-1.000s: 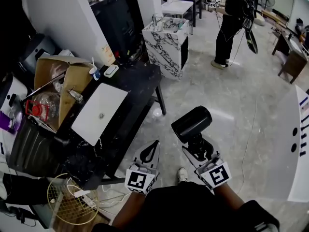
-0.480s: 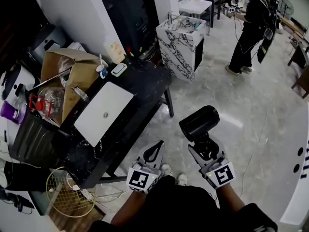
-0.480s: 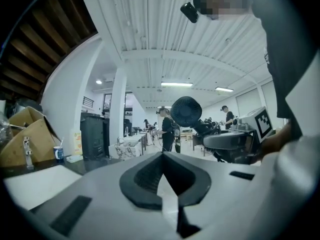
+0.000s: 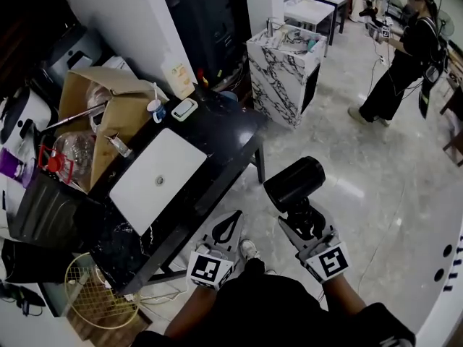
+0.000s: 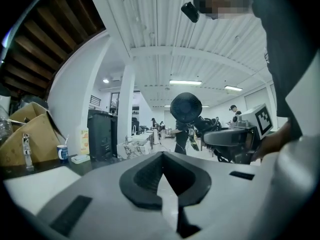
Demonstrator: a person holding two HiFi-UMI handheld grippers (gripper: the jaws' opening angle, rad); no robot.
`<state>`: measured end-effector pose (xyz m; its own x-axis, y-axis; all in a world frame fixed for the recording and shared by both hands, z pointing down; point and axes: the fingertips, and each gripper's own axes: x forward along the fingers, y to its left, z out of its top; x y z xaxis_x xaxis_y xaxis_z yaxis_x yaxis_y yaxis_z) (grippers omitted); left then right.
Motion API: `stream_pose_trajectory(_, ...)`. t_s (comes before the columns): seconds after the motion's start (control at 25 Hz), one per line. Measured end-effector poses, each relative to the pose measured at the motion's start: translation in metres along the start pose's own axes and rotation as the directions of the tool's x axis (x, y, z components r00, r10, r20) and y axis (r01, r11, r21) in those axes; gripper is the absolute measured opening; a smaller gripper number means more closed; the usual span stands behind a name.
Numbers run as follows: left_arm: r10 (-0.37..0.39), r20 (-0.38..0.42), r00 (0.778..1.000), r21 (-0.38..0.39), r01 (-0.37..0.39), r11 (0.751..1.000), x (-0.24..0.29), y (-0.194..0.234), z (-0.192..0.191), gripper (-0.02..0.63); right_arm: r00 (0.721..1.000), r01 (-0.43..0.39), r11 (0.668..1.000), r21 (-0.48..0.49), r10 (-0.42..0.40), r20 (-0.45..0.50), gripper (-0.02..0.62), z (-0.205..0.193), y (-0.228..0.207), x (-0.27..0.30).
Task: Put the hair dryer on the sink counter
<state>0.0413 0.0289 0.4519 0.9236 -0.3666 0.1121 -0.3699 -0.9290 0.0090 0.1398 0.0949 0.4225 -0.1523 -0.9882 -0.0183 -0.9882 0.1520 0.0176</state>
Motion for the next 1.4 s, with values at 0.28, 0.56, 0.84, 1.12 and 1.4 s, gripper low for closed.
stream_pose_trajectory(0.28, 0.046, 0.014, 0.999, -0.011, -0.046, 0.999, 0.028, 0.065, 0.001, -0.005, 0.999, -0.047, 0.999, -0.005, 0.047, -0.017, 0.262, -0.006, -0.011, 0.07)
stream_pose_trajectory(0.56, 0.097, 0.034, 0.995, -0.042, -0.095, 0.995, 0.041, 0.123, 0.005, -0.006, 0.996, -0.077, 0.997, -0.022, 0.076, -0.035, 0.262, -0.002, -0.015, 0.128)
stream_pose_trajectory(0.84, 0.136, 0.054, 0.989, -0.03, -0.135, 0.99, 0.041, 0.163, 0.014, -0.006, 0.995, -0.094, 0.995, -0.041, 0.093, -0.035, 0.262, 0.001, -0.014, 0.174)
stream_pose_trajectory(1.12, 0.203, 0.055, 0.978, -0.029, -0.201, 0.979, 0.038, 0.2, 0.017, -0.005, 0.989, -0.132, 0.991, -0.015, 0.131, -0.063, 0.262, -0.011, -0.026, 0.217)
stream_pose_trajectory(1.4, 0.286, 0.041, 0.957, -0.036, -0.284, 0.958, 0.055, 0.227, 0.014, -0.006, 0.977, -0.194, 0.981, -0.019, 0.191, -0.09, 0.262, -0.025, -0.046, 0.262)
